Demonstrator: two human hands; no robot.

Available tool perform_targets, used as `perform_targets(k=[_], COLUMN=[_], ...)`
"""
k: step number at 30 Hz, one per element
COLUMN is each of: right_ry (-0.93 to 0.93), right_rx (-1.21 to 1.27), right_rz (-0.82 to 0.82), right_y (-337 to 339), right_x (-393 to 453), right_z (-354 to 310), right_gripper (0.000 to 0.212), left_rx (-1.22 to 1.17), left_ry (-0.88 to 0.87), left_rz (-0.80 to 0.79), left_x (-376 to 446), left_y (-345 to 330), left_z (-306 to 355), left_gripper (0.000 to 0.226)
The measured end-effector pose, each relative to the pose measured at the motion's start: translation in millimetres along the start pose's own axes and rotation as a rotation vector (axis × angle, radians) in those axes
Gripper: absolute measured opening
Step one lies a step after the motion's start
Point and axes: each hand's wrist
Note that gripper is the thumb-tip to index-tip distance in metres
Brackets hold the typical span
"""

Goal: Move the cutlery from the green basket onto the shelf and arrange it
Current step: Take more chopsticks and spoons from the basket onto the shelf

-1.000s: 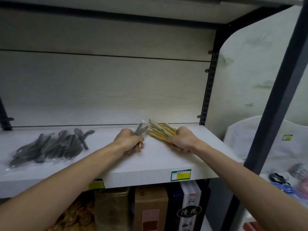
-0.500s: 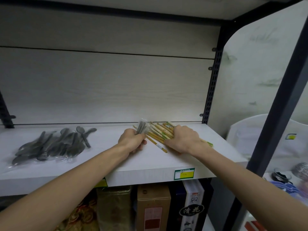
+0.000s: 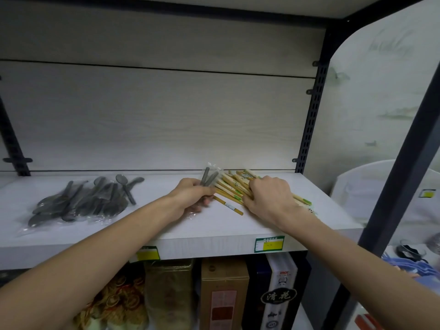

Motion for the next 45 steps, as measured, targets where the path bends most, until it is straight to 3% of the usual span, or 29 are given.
perform_targets(k=[9, 13, 16, 24, 27, 30, 36, 42, 45], right_ry=[-0.020, -0.027, -0.034, 0.047, 0.125, 0.183, 0.176, 0.109, 0.083], right_rx=[0.080, 0.137, 0.102, 0.312, 0.387, 0.434, 0.521, 0.612, 0.626], right_rz=[0.063, -0.028, -0.057, 0.023, -0.010, -0.069, -0.148, -0.155, -0.147], right_y=[-8.8, -8.3, -4.9, -1.6, 2.1, 3.5, 0.8, -3.7, -10.4], right_x=[-1.6, -2.0, -4.3, 13.1, 25.6, 34.5, 46.3, 53.4, 50.6], right_z=[-2.4, -2.9, -11.4, -76.5, -115.7, -155.7, -214.2, -249.4, -264.5], right_gripper=[0.037, 0.030, 0.038, 0.047, 0.049, 0.049, 0.049, 0.046, 0.040], left_rx=[-0.089, -0.106, -0.087, 0.327, 0.413, 0.551, 0.857, 1.200, 1.148], left_ry=[0.043, 0.027, -0.001, -0.153, -0.186, -0.185, -0.173, -0.326, -0.368], left_rz=[-0.073, -0.082, -0.072, 0.220, 0.312, 0.401, 0.579, 0.606, 0.481], left_x=[-2.8, -6.6, -13.1, -19.8, -28.2, -38.4, -58.8, -72.3, -75.1], left_y=[16.4, 23.5, 31.9, 89.4, 121.8, 163.3, 219.0, 236.8, 242.4], left_z=[-0.9, -2.3, 3.4, 13.8, 14.0, 5.6, -11.8, -35.9, -50.4], left_gripper=[0.015, 0.023, 0.028, 0.025, 0.018, 0.028, 0.033, 0.020, 0.030])
Point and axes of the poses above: each hand's wrist, its own x-axis towards the middle knuckle, its own y-axis out of the back of the hand, z = x × y
